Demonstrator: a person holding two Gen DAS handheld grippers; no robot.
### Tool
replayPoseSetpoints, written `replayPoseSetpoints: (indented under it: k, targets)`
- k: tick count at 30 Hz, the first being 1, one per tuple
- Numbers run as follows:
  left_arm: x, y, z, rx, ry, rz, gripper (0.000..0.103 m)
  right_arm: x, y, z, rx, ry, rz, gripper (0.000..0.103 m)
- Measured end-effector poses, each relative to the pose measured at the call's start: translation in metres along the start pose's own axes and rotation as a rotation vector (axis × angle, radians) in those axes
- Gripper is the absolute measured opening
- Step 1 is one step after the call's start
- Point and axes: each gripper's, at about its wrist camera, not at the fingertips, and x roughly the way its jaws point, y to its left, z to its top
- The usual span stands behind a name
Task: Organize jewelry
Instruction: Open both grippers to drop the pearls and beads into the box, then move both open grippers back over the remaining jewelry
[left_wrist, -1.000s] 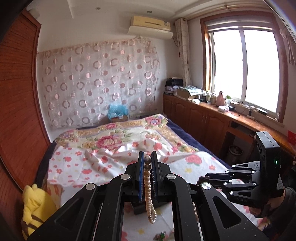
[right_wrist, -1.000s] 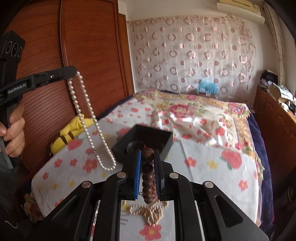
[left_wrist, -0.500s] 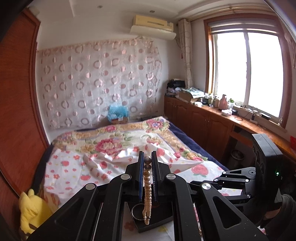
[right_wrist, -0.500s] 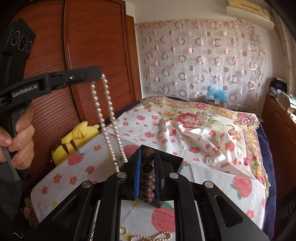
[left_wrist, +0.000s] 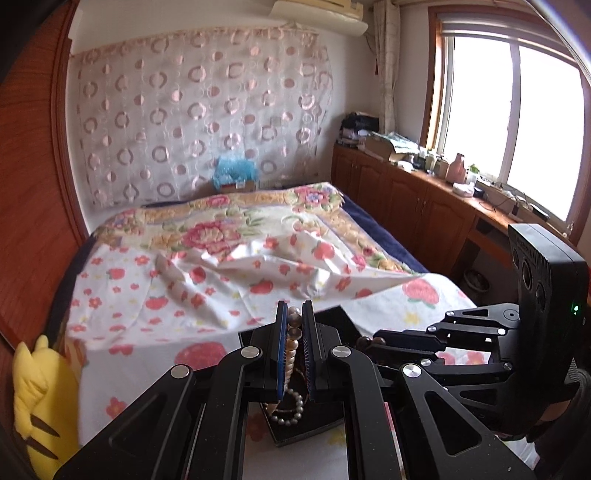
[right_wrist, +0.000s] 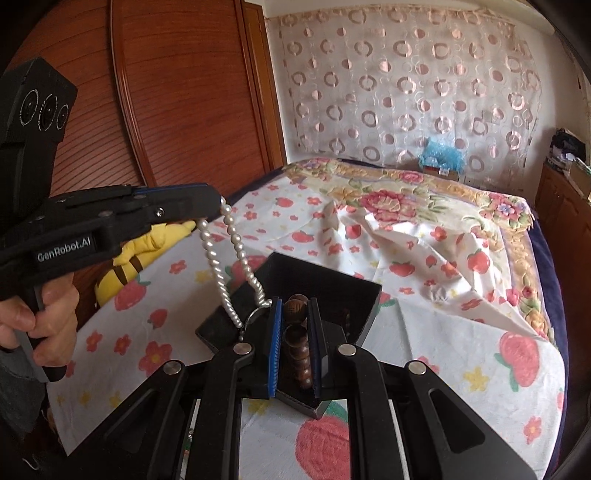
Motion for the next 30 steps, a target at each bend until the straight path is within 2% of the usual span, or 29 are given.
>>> replayPoseSetpoints:
  k: [6, 10, 17, 30]
  targets:
    - [0.011, 0.001, -0.008, 0.006, 0.029, 0.009, 0.008, 0.012, -0.001, -0.007, 0.004, 0.032, -0.011, 0.016]
    - [0.005, 0.001, -0.014, 0.005, 0.023, 0.016, 0.022, 0.006, -0.004, -0.010, 0.019, 0.016, -0.015, 0.020]
    - [-0.011, 0.000, -0.040, -0.012, 0.040, 0.020, 0.022, -0.018, -0.012, -0.025, 0.047, -0.002, -0.041, 0.021]
    - [-0.030, -0.006, -0.103, -0.043, 0.114, 0.030, 0.022, -0.049, -0.025, -0.096, 0.116, 0.060, -0.124, 0.021]
